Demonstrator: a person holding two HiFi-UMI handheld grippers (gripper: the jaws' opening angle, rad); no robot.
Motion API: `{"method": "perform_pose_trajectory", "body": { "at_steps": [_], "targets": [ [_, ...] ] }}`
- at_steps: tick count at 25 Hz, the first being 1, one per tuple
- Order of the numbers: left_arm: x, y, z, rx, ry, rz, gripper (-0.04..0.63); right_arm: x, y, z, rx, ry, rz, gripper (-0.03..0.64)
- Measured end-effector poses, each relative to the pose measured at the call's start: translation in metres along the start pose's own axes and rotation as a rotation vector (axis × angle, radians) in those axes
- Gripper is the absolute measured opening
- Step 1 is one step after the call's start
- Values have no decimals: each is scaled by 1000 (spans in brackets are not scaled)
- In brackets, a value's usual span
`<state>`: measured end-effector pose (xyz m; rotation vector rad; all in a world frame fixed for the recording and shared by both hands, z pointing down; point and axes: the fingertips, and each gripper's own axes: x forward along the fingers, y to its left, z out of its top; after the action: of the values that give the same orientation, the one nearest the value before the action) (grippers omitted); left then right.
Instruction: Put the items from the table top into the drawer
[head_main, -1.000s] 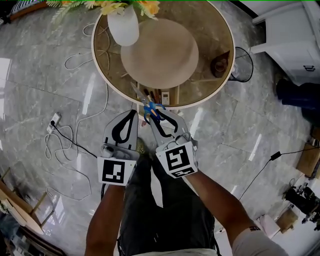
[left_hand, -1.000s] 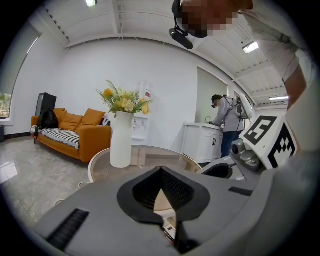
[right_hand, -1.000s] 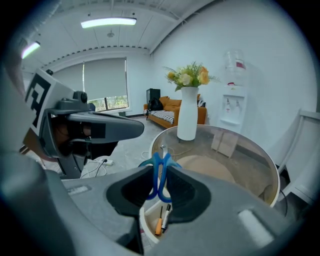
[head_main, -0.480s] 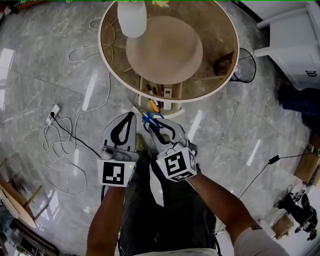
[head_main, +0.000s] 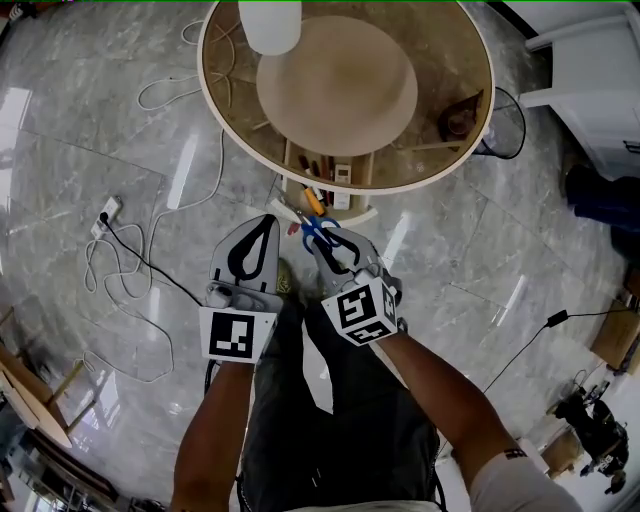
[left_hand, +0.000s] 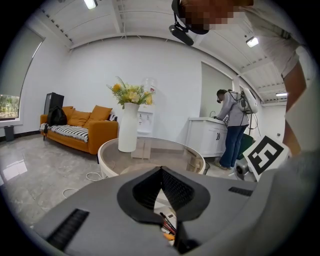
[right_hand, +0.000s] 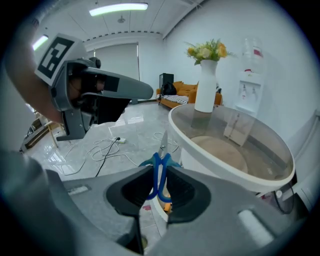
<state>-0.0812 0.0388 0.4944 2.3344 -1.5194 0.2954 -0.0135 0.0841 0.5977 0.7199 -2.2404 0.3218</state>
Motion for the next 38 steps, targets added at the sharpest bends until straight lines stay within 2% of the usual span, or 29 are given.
{"method": "perform_pose_trajectory", "body": {
  "at_steps": [9,18,27,38],
  "targets": [
    [21,-2,-38,40,19,-71,0,51,-15,-46,69,66,-27,83],
    [39,14,-88,35,28,-101,0,112,-41,-97,264,149,-54,83],
    [53,28,-117,56,9,-116,0,169,-53,-145,195,295,-43,83],
    [72,47,-149,93,12,-141,0,227,-59,-184,197,377,-18,84]
  ]
}}
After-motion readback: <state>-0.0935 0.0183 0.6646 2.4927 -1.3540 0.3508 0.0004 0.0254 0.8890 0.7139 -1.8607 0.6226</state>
